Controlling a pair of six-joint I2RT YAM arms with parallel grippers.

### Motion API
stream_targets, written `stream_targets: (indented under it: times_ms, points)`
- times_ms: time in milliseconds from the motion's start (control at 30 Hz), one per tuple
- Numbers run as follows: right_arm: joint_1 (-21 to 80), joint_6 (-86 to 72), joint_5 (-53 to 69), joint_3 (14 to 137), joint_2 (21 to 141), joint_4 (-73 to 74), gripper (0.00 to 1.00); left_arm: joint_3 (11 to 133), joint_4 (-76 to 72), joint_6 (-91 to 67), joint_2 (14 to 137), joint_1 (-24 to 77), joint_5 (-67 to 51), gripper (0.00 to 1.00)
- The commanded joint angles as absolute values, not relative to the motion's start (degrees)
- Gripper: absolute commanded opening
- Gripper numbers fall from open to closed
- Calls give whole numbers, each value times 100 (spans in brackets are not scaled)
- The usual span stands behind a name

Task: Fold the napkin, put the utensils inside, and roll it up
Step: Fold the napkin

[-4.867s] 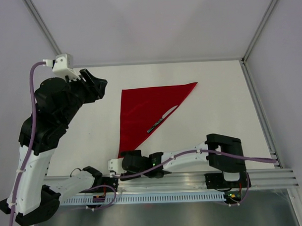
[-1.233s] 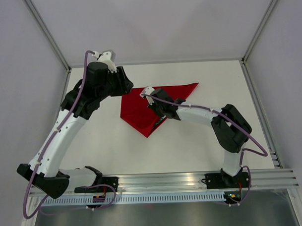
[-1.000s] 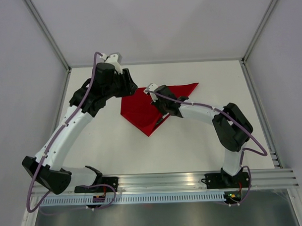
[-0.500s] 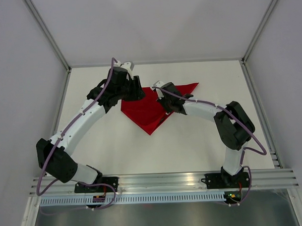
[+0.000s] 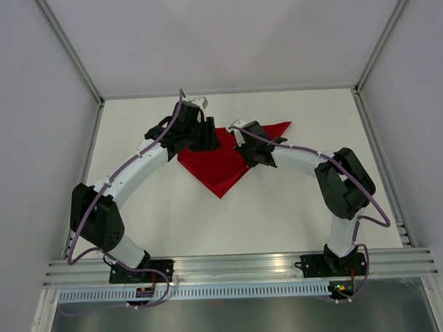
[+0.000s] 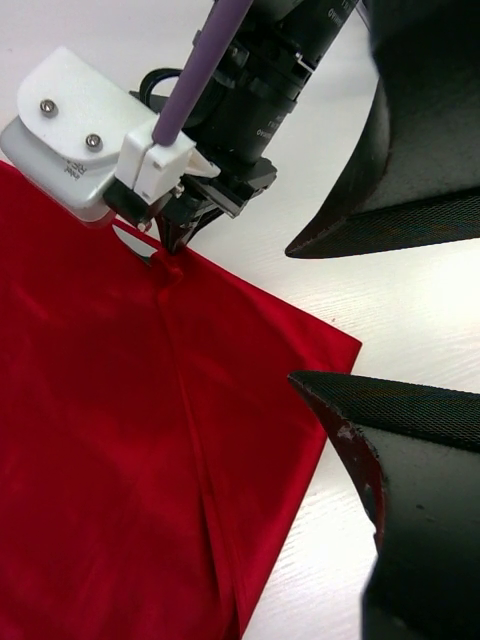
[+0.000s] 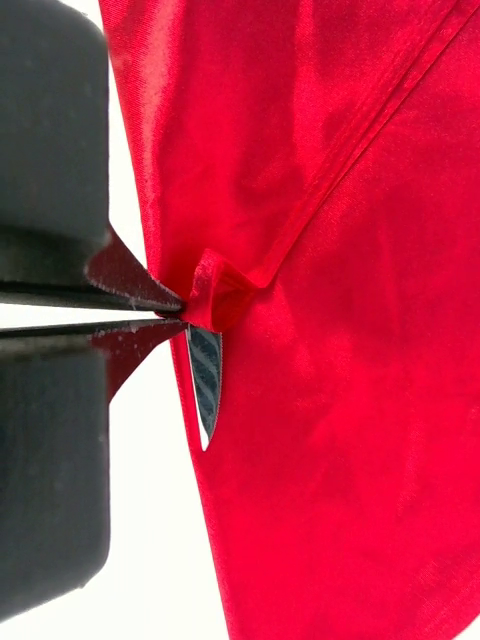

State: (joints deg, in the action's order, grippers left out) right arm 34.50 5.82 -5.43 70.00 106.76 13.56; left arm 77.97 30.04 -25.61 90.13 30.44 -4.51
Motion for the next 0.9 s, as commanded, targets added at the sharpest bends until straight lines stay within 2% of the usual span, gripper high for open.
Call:
stream_targets:
  times_ms: [0,433,600,867]
  points:
    - [3314,378,-361,7057,10661,1476,12,7778,2725,-2786,9193,3094,-633,54]
    - [2558,141,226,7488,10608,2021,46,7778,2514,-2812,9668,3199,-677,55]
    - [1672,-156,772,8226,10907,2460,58,7761,2461,-2821,9677,3261,-694,56]
    - [274,-913,2036,9394,12004,2918,64,7936,2321,-2847,10186,3392,-650,55]
